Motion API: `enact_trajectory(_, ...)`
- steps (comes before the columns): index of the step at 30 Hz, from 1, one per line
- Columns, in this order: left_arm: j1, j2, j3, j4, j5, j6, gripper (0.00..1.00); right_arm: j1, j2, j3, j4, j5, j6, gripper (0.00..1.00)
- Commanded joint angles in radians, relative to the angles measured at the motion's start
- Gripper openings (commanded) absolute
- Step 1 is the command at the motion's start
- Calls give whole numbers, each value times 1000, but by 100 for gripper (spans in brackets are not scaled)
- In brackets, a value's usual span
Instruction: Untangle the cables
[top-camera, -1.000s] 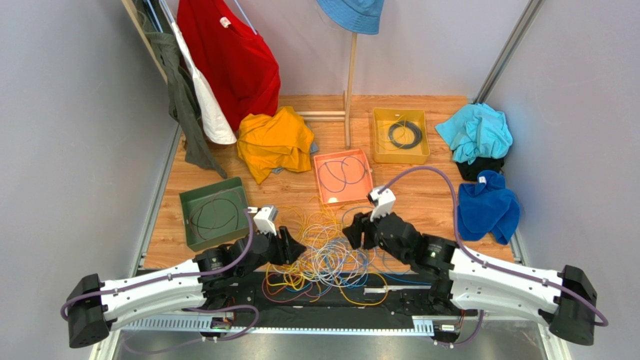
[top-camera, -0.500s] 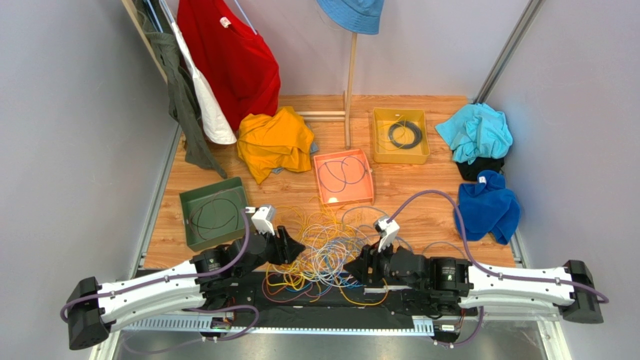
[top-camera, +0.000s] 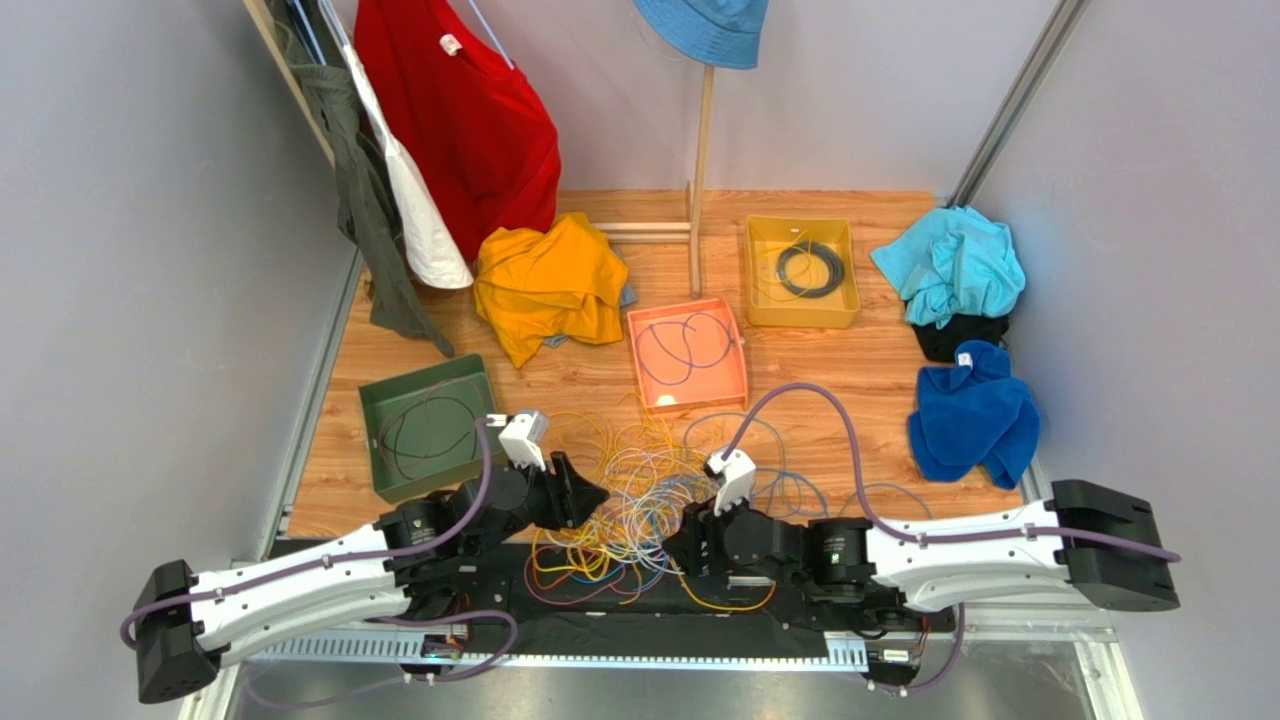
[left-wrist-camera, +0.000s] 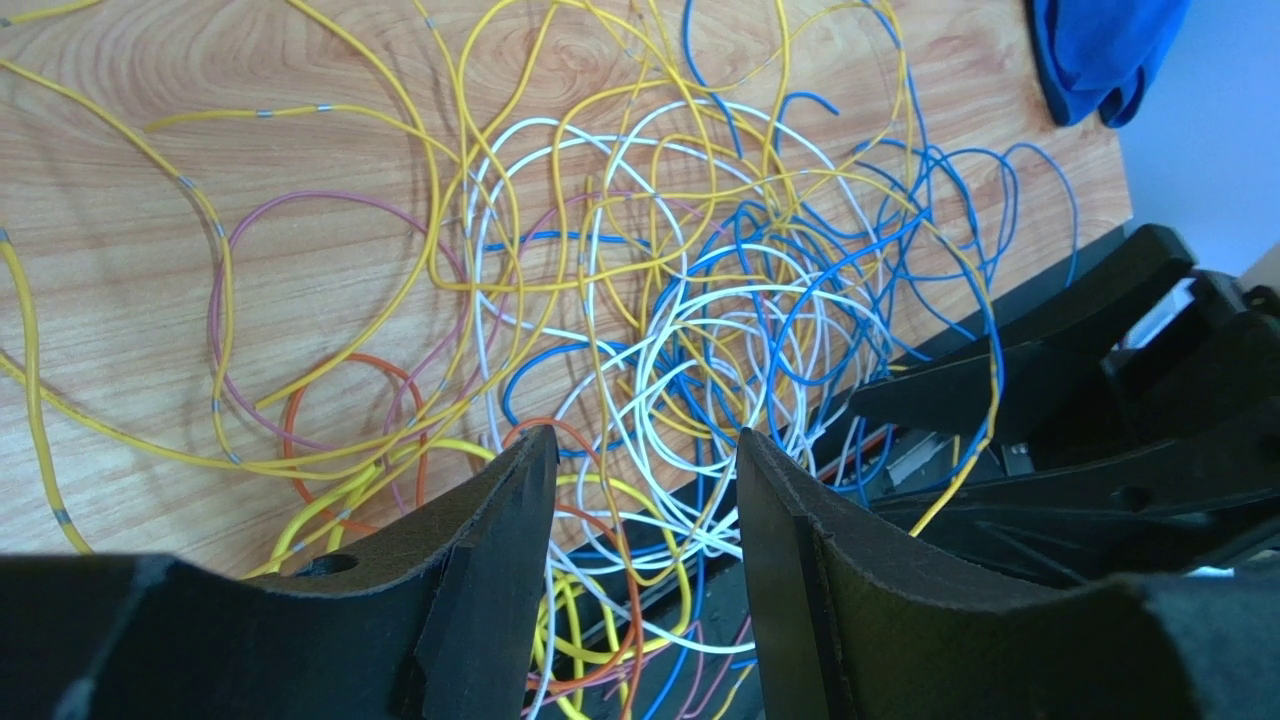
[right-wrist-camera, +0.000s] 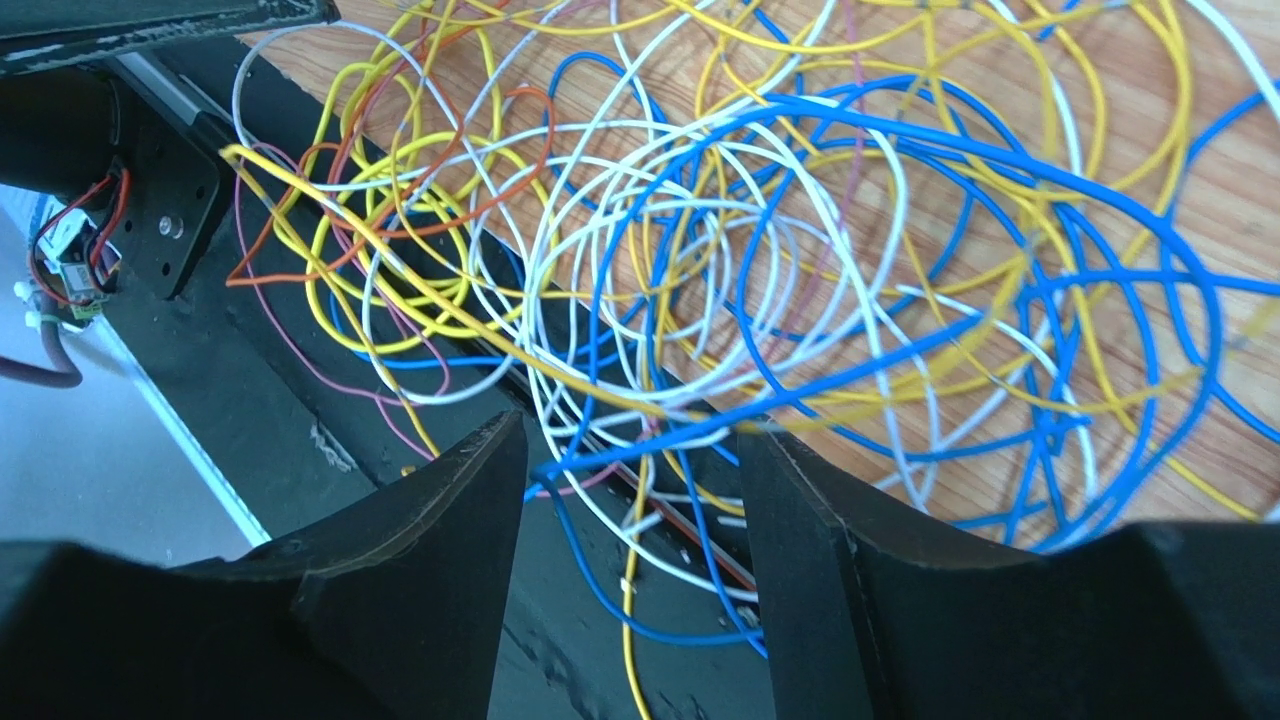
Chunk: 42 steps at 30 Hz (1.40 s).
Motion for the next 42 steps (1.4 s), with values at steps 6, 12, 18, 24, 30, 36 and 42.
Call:
enact_trajectory(6, -3, -60, 25, -37, -17, -6, 56, 26, 51, 84, 115, 28, -11, 2)
enact_trajectory(12, -3, -88, 67, -83, -49, 31, 56, 172, -135, 471, -307, 218, -292, 0)
enact_trajectory(18, -3, -145, 173, -156, -128, 111, 56, 198, -71, 996, -627, 152, -464, 0)
enact_trajectory(24, -3, -237, 280, -158, -150, 232, 58, 212, -6, 1219, -681, 115, -553, 0)
enact_trajectory(30, -3, -189, 303, 116, 69, 407, 69, 214, 48, 1418, -666, 57, -609, 0)
enact_trajectory(36, -3, 5, 364, 284, 222, 421, 77, 214, 149, 1720, -732, 13, -655, 0)
enact_trajectory(42, -27, 122, 354, 512, 348, 438, 96, 214, 218, 1809, -752, -11, -657, 0)
